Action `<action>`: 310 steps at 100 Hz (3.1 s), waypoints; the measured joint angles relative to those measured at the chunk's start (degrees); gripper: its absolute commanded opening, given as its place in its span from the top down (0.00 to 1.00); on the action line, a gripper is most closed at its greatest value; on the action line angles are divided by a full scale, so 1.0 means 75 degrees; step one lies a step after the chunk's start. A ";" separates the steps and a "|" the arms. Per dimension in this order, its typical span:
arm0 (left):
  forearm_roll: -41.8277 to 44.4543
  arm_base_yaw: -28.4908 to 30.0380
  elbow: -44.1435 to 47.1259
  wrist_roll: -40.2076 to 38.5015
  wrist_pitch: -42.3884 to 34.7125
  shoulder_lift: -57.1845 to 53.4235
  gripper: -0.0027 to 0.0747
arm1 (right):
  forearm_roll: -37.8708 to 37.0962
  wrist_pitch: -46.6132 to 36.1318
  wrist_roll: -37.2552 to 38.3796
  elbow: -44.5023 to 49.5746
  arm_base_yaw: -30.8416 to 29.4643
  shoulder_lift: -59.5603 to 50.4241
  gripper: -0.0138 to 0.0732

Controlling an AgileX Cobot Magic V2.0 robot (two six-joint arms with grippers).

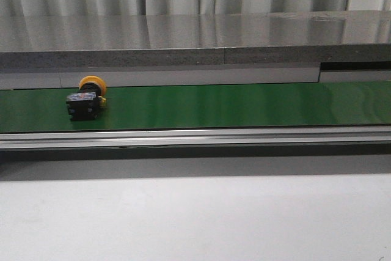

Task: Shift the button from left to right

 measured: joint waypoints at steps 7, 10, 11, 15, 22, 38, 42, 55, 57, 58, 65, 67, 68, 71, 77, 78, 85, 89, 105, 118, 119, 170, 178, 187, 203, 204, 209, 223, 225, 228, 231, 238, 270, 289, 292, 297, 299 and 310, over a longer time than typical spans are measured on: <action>0.0000 0.0000 0.0000 0.0000 0.0000 0.0000 0.99 | 0.0000 0.0000 0.0000 0.0000 0.0000 0.0000 0.92; 0.0000 0.0000 0.0000 0.0000 0.0000 0.0000 0.99 | 0.0000 0.0000 0.0000 0.0000 0.0000 0.0000 0.92; 0.0000 0.0000 0.0000 0.0000 0.0000 0.0000 0.99 | 0.0000 0.0000 0.0000 0.0000 0.0000 0.0000 0.92; 0.0000 0.0000 0.0000 0.0000 0.0000 0.0000 0.99 | 0.0000 0.0000 0.0000 0.0000 0.0000 0.0000 0.92; 0.0000 0.0000 0.0000 0.0000 0.0000 0.0000 0.99 | 0.0000 0.0000 0.0000 0.0000 0.0000 0.0000 0.92; 0.0000 0.0000 0.0000 0.0000 0.0000 0.0000 0.99 | 0.0000 -0.0099 0.0000 0.0000 0.0000 0.0000 0.92; 0.0000 0.0000 0.0000 0.0000 0.0000 0.0000 0.99 | 0.0000 -0.0182 0.0000 0.0000 0.0000 0.0000 0.92; 0.0000 0.0000 0.0000 0.0000 0.0000 0.0000 0.99 | 0.0129 -0.0379 0.0000 0.0000 0.0000 0.0000 0.92; 0.0000 0.0000 0.0000 0.0000 0.0000 0.0000 0.99 | 0.0181 -0.0379 0.0000 0.0000 0.0000 0.0000 0.92; 0.0000 0.0000 0.0000 0.0000 0.0000 0.0000 0.99 | 0.0217 -0.0379 0.0000 0.0000 0.0000 0.0000 0.92; 0.0000 0.0000 0.0000 0.0000 0.0000 0.0000 0.99 | 0.0435 -0.0233 0.0000 -0.0085 0.0000 0.0000 0.92; 0.0000 0.0000 0.0000 0.0000 0.0000 0.0000 0.99 | 0.0474 -0.0152 0.0000 -0.0121 0.0000 0.0000 0.92; 0.0000 0.0000 0.0000 0.0000 0.0000 0.0000 0.99 | 0.0507 -0.0122 0.0000 -0.0166 0.0000 0.0000 0.92; 0.0000 0.0000 0.0000 0.0000 0.0000 0.0000 0.99 | 0.0574 0.0038 0.0000 -0.0271 0.0000 0.0000 0.92; -0.0005 0.0000 0.0000 0.0000 0.0000 0.0000 0.99 | 0.0673 0.0284 0.0000 -0.0577 0.0000 0.0021 0.92; -0.0005 0.0000 0.0000 0.0000 0.0000 0.0000 0.99 | 0.0673 0.0343 0.0000 -0.0618 0.0000 0.0044 0.92; -0.0017 0.0000 0.0000 0.0000 0.0000 0.0000 0.99 | 0.0726 0.0691 0.0000 -0.1074 0.0000 0.0274 0.92; -0.0017 0.0000 0.0000 0.0000 0.0000 0.0000 0.99 | 0.0726 0.0910 0.0000 -0.1390 0.0000 0.0448 0.92; -0.0022 0.0000 0.0000 0.0000 0.0000 0.0000 0.99 | 0.0731 0.2036 0.0000 -0.2673 0.0000 0.1576 0.92; -0.0034 0.0000 0.0000 0.0000 0.0000 0.0000 0.99 | 0.0731 0.2821 0.0000 -0.3556 0.0000 0.2632 0.92; -0.0034 0.0000 0.0000 0.0000 0.0000 0.0000 0.99 | 0.0731 0.2858 0.0000 -0.3646 0.0000 0.2687 0.92; -0.0034 0.0004 0.0000 0.0000 0.0000 0.0000 0.99 | 0.0743 0.4258 0.0000 -0.5062 0.0000 0.5601 0.88; -0.0034 0.0004 0.0000 0.0000 0.0000 0.0000 0.99 | 0.0787 0.4258 0.0000 -0.5062 0.0000 0.5693 0.75; -0.0034 0.0004 0.0000 0.0000 0.0000 0.0000 0.99 | 0.0804 0.4258 0.0000 -0.5062 0.0000 0.5690 0.55; -0.0034 0.0004 0.0000 0.0000 0.0000 0.0000 0.99 | 0.0817 0.4258 0.0000 -0.5062 0.0000 0.5690 0.17; -0.0034 0.0004 0.0000 0.0000 0.0000 0.0000 0.99 | 0.0817 0.4258 0.0000 -0.5062 0.0000 0.5690 0.16; -0.0034 0.0004 0.0000 0.0000 0.0000 0.0000 0.99 | 0.0817 0.4258 0.0000 -0.5062 0.0000 0.5690 0.12; -0.0034 0.0004 0.0000 0.0000 0.0000 0.0000 0.99 | 0.0850 0.4138 0.0000 -0.5062 0.0000 0.5690 0.11; -0.0034 0.0004 0.0000 0.0000 0.0000 0.0000 0.99 | 0.0850 0.4115 0.0000 -0.5062 0.0000 0.5690 0.11; -0.0034 0.0004 0.0000 0.0000 0.0000 0.0000 0.99 | 0.0850 0.4101 0.0000 -0.5062 0.0000 0.5709 0.11; -0.0034 0.0004 0.0000 0.0000 0.0000 0.0000 0.99 | 0.0850 0.4101 0.0000 -0.5081 0.0000 0.5749 0.11; -0.0034 0.0004 0.0000 0.0000 0.0000 0.0000 0.99 | 0.0853 0.4115 -0.0075 -0.5212 0.0000 0.5933 0.11; -0.0034 0.0004 0.0000 0.0000 0.0000 0.0000 0.99 | 0.1078 0.4223 -0.0815 -0.6671 0.0000 0.8044 0.11; -0.0034 0.0004 0.0000 0.0000 0.0000 0.0000 0.99 | 0.1236 0.4238 -0.1168 -0.7648 0.0136 0.9414 0.11; -0.0034 0.0004 0.0000 0.0000 0.0000 0.0000 0.99 | 0.1252 0.4238 -0.1210 -0.7782 0.0195 0.9605 0.11; -0.0034 0.0004 0.0000 0.0000 0.0000 0.0000 0.99 | 0.1269 0.4253 -0.1260 -0.8020 0.0315 0.9980 0.11; -0.0034 0.0004 0.0000 0.0000 0.0000 0.0000 0.99 | 0.1269 0.4253 -0.1284 -0.8114 0.0360 1.0070 0.11; -0.0034 0.0004 0.0000 0.0000 0.0000 0.0000 0.99 | 0.1299 0.4253 -0.1313 -0.8578 0.0580 1.0767 0.11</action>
